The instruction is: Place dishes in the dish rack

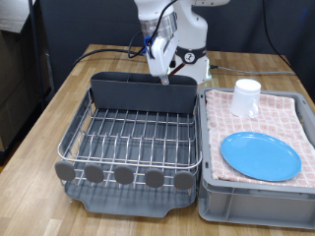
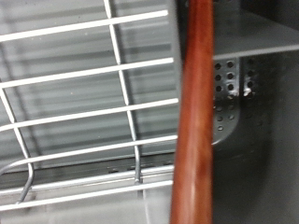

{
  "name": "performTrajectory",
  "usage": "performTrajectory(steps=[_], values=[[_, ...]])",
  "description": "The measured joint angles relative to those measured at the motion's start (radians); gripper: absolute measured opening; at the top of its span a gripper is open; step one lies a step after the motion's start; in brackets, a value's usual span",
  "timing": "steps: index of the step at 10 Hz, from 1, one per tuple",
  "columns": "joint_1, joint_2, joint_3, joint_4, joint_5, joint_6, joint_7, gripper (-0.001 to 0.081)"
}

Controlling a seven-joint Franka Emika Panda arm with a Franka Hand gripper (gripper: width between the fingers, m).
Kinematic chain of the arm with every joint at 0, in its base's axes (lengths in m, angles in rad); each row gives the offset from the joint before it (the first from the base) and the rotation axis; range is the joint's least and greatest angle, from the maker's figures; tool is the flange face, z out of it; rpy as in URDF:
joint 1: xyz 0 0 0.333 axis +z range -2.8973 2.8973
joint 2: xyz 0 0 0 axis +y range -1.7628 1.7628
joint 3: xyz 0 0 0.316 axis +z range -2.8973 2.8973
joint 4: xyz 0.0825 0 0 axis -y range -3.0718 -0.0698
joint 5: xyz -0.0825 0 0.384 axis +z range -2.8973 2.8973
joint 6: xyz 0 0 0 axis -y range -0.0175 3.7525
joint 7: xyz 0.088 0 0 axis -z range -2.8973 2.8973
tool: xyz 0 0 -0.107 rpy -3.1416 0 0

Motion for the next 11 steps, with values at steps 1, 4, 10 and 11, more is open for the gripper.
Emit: performTrajectory(steps=[1,4,10,11], values=[[-0.011,-0.024,0.030,0.004,-0.043,-0.020,0.050,0.0803],[-0.027,-0.105,0.107,0.011,-0.116,-0.076,0.148,0.0803],[-0.031,-0.188,0.201,0.064,-0.183,-0.204,0.230,0.0803],[-0.030,-0.186,0.199,0.064,-0.192,-0.192,0.203,0.0803]])
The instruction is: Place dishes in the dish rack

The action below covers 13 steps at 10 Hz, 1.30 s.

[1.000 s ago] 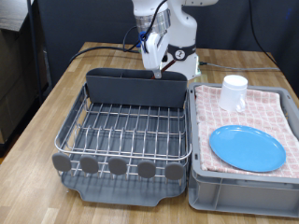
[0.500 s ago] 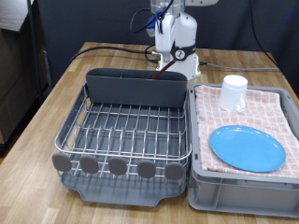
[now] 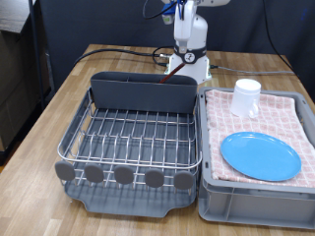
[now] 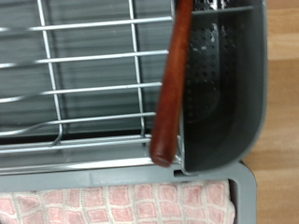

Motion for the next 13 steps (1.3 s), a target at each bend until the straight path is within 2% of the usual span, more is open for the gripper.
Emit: performTrajectory(steps=[1,3,5,8,11,13], values=[[0.001,0.004,0.000,0.010,-0.024,0.006,-0.055,0.0803],[0.009,0.036,-0.002,0.075,-0.073,-0.003,-0.207,0.0803],[0.026,0.101,-0.001,0.169,-0.099,-0.037,-0.360,0.0803],[0.057,0.200,0.005,0.305,-0.100,-0.065,-0.537,0.0803],[0.105,0.293,0.005,0.428,-0.085,-0.110,-0.759,0.0803],[0.103,0.292,0.005,0.425,-0.085,-0.094,-0.730,0.0803]])
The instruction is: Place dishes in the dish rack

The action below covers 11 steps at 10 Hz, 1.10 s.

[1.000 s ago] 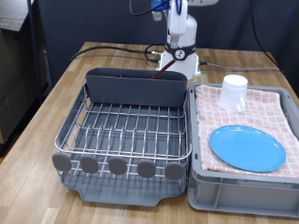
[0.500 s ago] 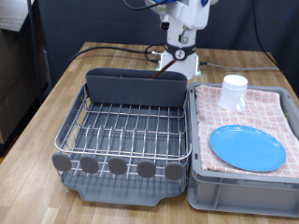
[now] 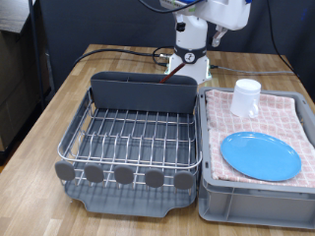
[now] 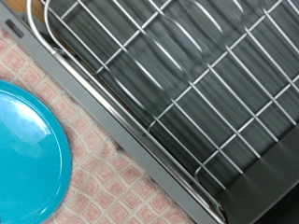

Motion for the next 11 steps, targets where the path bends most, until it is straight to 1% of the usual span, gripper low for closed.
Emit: performTrajectory(steps=[3,5,8,11], values=[[0.011,0.004,0.003,0.005,0.007,0.016,-0.054,0.0803],[0.026,0.016,0.016,0.023,0.025,0.013,-0.067,0.0803],[0.058,0.055,0.032,0.076,0.084,-0.015,-0.117,0.0803],[0.074,0.093,0.057,0.131,0.105,-0.042,-0.118,0.0803]])
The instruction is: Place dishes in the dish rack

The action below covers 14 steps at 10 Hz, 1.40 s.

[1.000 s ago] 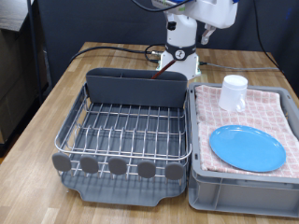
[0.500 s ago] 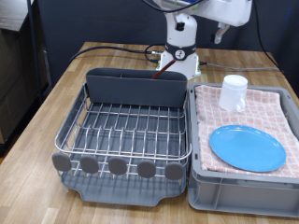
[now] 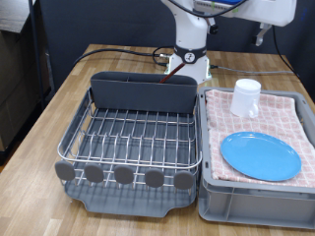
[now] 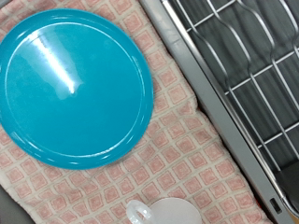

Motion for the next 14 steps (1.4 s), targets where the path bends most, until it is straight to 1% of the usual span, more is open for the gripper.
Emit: performTrajectory(steps=[4,5,7,9,11,12,14], values=[[0.001,0.036,0.029,0.037,0.015,-0.007,0.026,0.0803],[0.001,0.040,0.034,0.039,0.020,0.001,0.026,0.0803],[0.001,0.045,0.036,0.030,0.051,0.046,0.023,0.0803],[0.001,0.046,0.036,-0.003,0.082,0.102,0.003,0.0803],[0.001,0.046,0.035,-0.050,0.116,0.176,-0.038,0.0803],[0.001,0.046,0.033,-0.081,0.142,0.227,-0.070,0.0803],[0.001,0.047,0.030,-0.155,0.229,0.343,-0.143,0.0803]])
